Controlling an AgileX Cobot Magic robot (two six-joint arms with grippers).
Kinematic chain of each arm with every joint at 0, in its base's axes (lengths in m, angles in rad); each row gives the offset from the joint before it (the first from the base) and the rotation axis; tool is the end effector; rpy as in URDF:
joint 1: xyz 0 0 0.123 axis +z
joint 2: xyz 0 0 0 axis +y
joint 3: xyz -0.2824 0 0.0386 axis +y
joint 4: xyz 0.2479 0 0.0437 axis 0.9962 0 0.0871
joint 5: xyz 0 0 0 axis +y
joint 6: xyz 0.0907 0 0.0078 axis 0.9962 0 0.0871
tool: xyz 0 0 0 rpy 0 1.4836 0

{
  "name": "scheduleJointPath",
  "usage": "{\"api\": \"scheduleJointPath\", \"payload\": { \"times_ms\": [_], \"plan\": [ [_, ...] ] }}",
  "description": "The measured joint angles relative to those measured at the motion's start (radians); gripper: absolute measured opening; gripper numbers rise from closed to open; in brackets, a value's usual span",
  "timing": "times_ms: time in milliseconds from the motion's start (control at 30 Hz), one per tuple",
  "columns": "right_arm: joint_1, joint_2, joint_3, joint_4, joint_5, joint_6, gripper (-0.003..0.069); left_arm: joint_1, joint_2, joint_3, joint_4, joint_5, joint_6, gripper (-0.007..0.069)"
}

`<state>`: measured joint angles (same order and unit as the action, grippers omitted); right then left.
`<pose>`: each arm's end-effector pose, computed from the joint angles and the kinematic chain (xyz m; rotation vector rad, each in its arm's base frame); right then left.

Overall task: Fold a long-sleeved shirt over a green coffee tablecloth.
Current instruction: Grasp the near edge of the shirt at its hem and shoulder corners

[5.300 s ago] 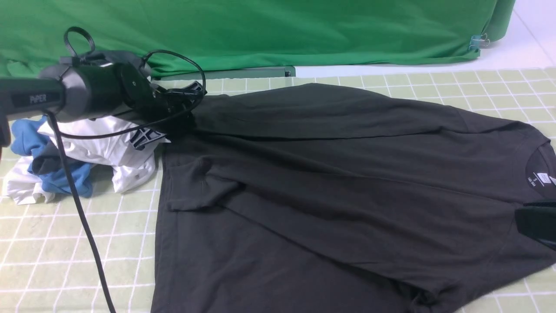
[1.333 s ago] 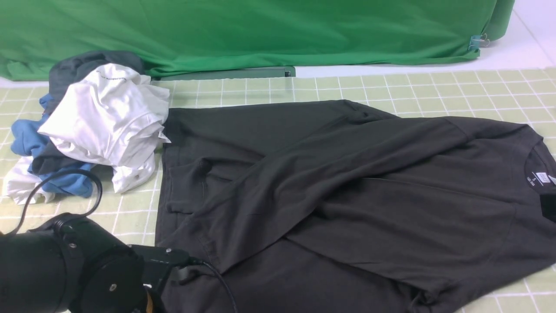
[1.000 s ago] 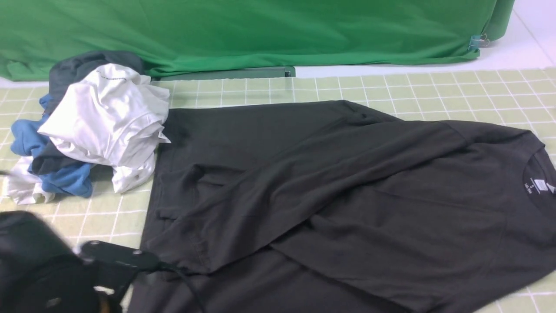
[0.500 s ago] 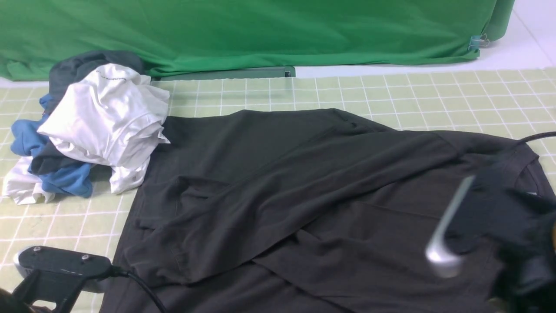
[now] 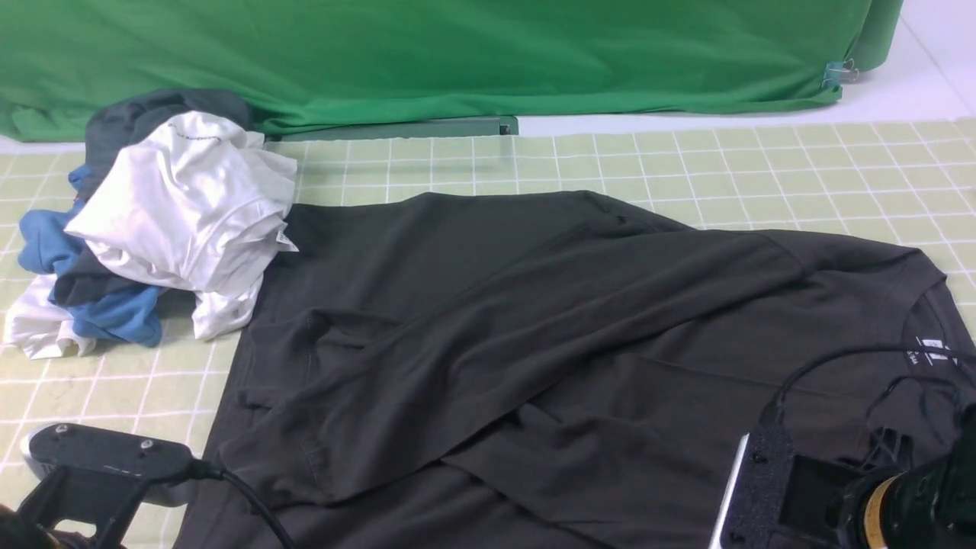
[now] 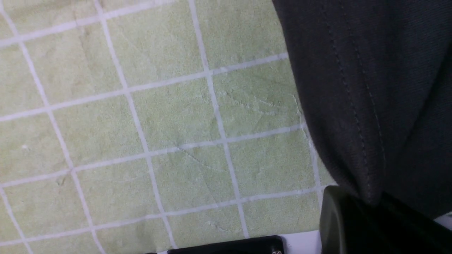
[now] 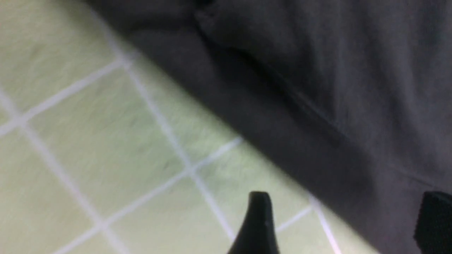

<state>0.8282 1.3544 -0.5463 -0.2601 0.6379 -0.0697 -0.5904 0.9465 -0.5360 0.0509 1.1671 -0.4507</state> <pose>0.1456 0.1380 0.1704 -1.4932 2.4606 -0.1242 0.1006 -0.0623 0.2252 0.2403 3.0387 0.0020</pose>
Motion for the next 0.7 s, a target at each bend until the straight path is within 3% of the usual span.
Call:
{"api": "scheduleJointPath", "payload": {
  "times_ms": [267,367,533,600,700],
  "plan": [
    [0.000,0.111,-0.007,-0.021,-0.032,0.024,0.0540,0.000,0.000,0.000,0.000,-0.007,0.000,0.0014],
    [0.001,0.120,-0.012,-0.007,-0.038,0.029,0.0424,0.000,0.000,0.000,0.000,-0.007,0.000,0.0014],
    [0.003,0.128,-0.012,0.007,-0.057,0.037,0.0100,0.000,0.000,0.000,0.000,-0.007,0.000,0.0014],
    [0.003,0.127,-0.012,0.007,-0.055,0.039,0.0041,0.000,0.000,0.000,0.000,-0.007,0.000,0.0014],
    [0.004,0.107,-0.007,0.015,-0.048,0.041,0.0020,0.000,-0.002,0.000,0.000,0.000,0.000,0.0014]
  ]
}}
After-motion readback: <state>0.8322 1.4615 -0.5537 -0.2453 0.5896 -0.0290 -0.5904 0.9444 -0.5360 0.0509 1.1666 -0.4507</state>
